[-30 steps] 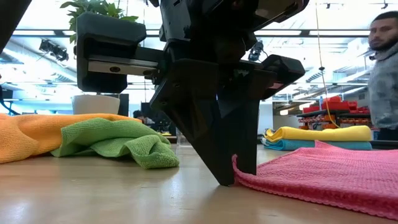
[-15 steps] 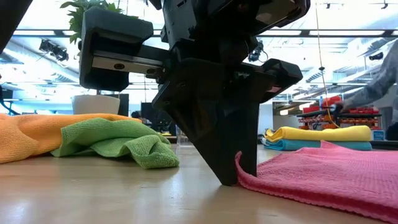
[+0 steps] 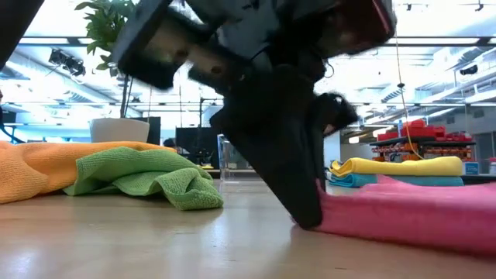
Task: Fold microfiber towels
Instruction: Fold the pink towel
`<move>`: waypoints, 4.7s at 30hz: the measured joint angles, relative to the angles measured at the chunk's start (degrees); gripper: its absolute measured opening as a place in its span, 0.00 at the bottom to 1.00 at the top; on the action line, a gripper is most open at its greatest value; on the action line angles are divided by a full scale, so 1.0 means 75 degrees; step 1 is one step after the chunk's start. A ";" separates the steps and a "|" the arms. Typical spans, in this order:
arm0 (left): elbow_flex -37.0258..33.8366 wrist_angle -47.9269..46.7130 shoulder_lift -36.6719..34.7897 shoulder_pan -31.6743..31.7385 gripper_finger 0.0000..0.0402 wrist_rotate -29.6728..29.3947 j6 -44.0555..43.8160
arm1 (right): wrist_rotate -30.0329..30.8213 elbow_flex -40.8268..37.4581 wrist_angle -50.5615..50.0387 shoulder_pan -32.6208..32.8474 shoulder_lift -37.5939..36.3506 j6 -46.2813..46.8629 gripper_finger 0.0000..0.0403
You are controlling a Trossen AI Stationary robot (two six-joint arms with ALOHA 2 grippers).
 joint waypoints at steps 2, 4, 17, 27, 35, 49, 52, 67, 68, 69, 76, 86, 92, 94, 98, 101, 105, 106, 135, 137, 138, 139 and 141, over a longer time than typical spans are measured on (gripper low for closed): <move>-0.0024 -0.0071 -0.0266 0.0162 0.02 0.0562 -0.0663 | 0.0142 0.0026 -0.0293 -0.0041 -0.0653 0.0447 0.02; -0.0004 -0.0152 -0.0715 0.0296 0.02 0.1012 -0.1247 | 0.0173 0.0058 -0.0599 0.0008 -0.1222 0.0941 0.02; 0.0010 0.0893 -0.1571 -0.0185 0.02 0.1570 -0.4419 | 0.0361 0.0052 -0.1151 0.0586 -0.2232 0.2847 0.01; 0.0029 0.1141 -0.1198 0.0452 0.02 -0.0603 -0.4209 | 0.0139 -0.0480 -0.3318 0.0187 -0.2135 0.4023 0.01; 0.0035 0.0913 -0.0667 0.0743 0.03 -0.0602 -0.4267 | -0.0023 -0.1296 -0.3228 -0.0439 -0.2140 0.3718 0.01; 0.0027 0.0836 -0.0589 0.1256 0.02 -0.0930 -0.4147 | -0.0089 -0.1846 -0.3110 -0.0676 -0.2150 0.3777 0.01; 0.0027 0.0831 -0.0589 0.1304 0.02 -0.0937 -0.4136 | -0.0089 -0.1947 -0.3120 -0.0791 -0.2153 0.3774 0.01; 0.0055 0.1058 -0.0350 0.1724 0.06 -0.1359 -0.3944 | -0.0104 -0.1967 -0.3329 -0.0935 -0.2153 0.3663 0.11; 0.0058 0.1103 -0.0315 0.1742 0.06 -0.1360 -0.3954 | -0.0132 -0.1967 -0.3329 -0.0950 -0.2153 0.3666 0.11; 0.0036 0.0991 -0.0295 0.1750 0.06 -0.1359 -0.3969 | -0.0132 -0.1967 -0.3328 -0.0984 -0.2153 0.3666 0.12; 0.0030 0.1312 -0.0187 0.1786 0.02 -0.1365 -0.4012 | -0.0179 -0.1947 -0.3740 -0.1037 -0.2391 0.3759 0.19; 0.0030 0.1498 -0.0187 0.2001 0.02 -0.1385 -0.4206 | 0.0386 -0.1962 -0.3726 -0.0752 -0.3457 0.4105 0.29; 0.0033 0.1918 -0.0187 0.1998 0.05 -0.1385 -0.4218 | 0.0313 -0.2713 -0.2237 -0.0801 -0.3129 0.3960 0.04; 0.0033 0.1915 -0.0187 0.1995 0.06 -0.1389 -0.4220 | 0.0296 -0.3059 -0.1785 -0.0853 -0.3118 0.4061 0.02; 0.0042 0.1916 -0.0108 0.2007 0.05 -0.1440 -0.4219 | 0.0203 -0.3619 -0.1469 -0.0981 -0.3117 0.4315 0.02; 0.0042 0.1967 -0.0016 0.2007 0.04 -0.1499 -0.4216 | 0.0086 -0.3948 -0.1193 -0.1096 -0.3114 0.4339 0.01; 0.0039 0.1746 -0.0082 0.2090 0.10 -0.1585 -0.4017 | -0.0016 -0.4171 -0.0879 -0.1208 -0.3114 0.4278 0.01; 0.0036 0.1653 -0.0157 0.2141 0.13 -0.1589 -0.4023 | -0.0014 -0.4182 -0.0854 -0.1209 -0.3114 0.4241 0.01; 0.0030 0.1170 0.0136 0.0087 0.10 -0.2928 -0.4559 | -0.0272 -0.4100 -0.0878 -0.1239 -0.3114 0.4275 0.01; 0.0058 0.1137 0.0224 0.0146 0.06 -0.2827 -0.4545 | -0.0269 -0.4100 -0.0875 -0.1239 -0.3111 0.4358 0.01; 0.0057 0.1042 0.0224 0.0166 0.04 -0.2840 -0.4498 | -0.0279 -0.4100 -0.0872 -0.1239 -0.3111 0.4420 0.01; 0.0062 0.0978 0.0224 0.0197 0.02 -0.2847 -0.4392 | -0.0302 -0.4100 -0.0862 -0.1236 -0.3112 0.4477 0.01; 0.0062 0.0893 0.0224 0.0304 0.02 -0.2834 -0.4210 | -0.0428 -0.4100 -0.0739 -0.1203 -0.3114 0.4556 0.01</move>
